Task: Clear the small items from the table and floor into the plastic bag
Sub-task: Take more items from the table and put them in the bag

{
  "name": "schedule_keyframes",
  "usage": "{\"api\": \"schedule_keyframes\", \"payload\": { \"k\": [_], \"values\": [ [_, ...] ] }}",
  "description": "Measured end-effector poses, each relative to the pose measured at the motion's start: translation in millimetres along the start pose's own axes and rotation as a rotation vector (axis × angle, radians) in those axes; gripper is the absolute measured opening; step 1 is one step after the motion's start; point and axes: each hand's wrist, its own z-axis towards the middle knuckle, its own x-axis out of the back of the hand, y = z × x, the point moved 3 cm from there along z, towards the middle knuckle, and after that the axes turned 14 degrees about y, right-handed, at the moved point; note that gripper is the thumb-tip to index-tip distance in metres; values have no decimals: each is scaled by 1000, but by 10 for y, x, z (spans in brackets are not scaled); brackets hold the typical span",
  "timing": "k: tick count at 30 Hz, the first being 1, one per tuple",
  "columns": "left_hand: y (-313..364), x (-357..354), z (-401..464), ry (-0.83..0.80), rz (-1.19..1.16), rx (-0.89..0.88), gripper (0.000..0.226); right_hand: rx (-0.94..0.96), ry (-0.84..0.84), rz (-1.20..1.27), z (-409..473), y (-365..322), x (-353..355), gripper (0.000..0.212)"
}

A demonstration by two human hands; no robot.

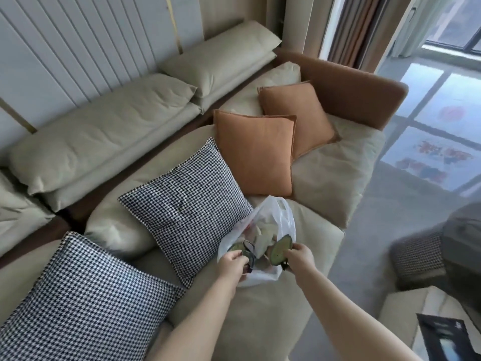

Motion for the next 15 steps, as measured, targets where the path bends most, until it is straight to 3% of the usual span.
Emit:
{"api": "schedule_keyframes", "payload": {
  "k": [10,15],
  "values": [
    [197,-641,959,64,181,68,37,-54,-12,-227,1139,-265,-600,18],
    [136,-820,1354,46,264,110,40,-85,-66,-229,1440,-330,-848,50]
  ]
}}
